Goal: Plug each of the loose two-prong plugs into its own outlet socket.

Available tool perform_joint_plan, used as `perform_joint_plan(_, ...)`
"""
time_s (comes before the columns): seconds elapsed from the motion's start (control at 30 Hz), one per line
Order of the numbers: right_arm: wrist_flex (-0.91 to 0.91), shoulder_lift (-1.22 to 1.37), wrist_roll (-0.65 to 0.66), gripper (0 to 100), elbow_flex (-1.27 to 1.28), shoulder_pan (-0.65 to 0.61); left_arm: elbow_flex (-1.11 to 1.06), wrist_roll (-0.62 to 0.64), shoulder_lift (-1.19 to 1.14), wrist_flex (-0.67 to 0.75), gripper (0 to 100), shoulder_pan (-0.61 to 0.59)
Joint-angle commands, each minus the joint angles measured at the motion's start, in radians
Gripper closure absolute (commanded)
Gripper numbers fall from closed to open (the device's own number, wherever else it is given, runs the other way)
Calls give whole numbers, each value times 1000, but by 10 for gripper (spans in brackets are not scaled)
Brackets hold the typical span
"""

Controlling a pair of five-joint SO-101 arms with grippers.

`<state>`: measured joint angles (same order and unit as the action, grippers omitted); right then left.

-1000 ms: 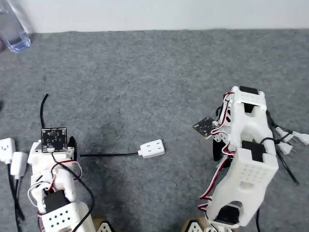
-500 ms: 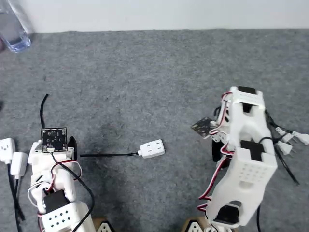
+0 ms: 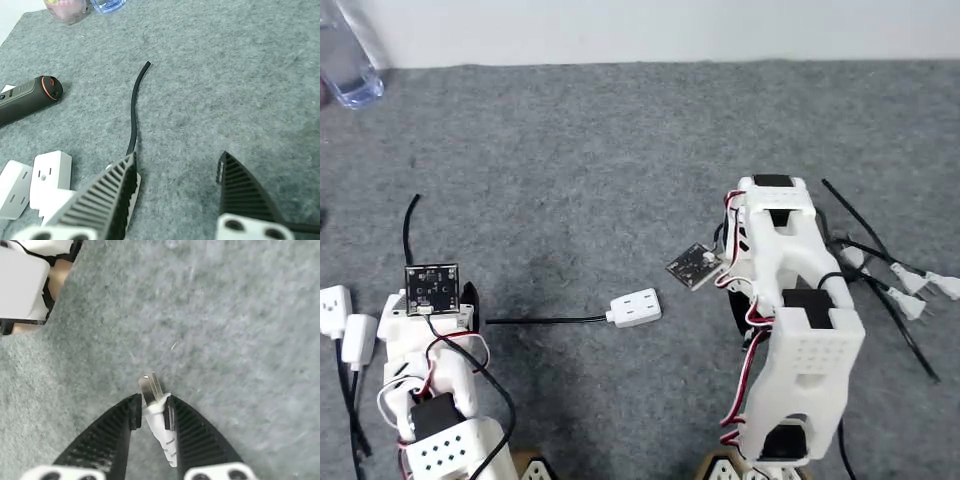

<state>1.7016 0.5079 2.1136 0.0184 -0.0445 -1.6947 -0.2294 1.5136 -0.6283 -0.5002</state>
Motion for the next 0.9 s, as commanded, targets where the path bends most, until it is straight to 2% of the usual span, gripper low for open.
perform_joint_plan(0.0, -8, -15, -11, 989, -44, -10, 5, 8, 11, 12, 753, 8)
perform_joint_plan(0.13, -4, -15, -18, 989, -86, -1, 5, 8, 11, 12, 753, 8)
perform_joint_plan(0.27, -10, -7, -98, 989, -130, -5, 5, 8, 11, 12, 753, 8)
perform_joint_plan(0.63, -2, -16, -187, 984, -201, -10, 5, 8, 11, 12, 753, 8)
perform_joint_plan(0.7, 1, -18, -181, 952, -226, -13, 5, 8, 11, 12, 753, 8)
perform_joint_plan(0.87, 77, -18, -203, 792, -351, -54, 5, 8, 11, 12, 753, 8)
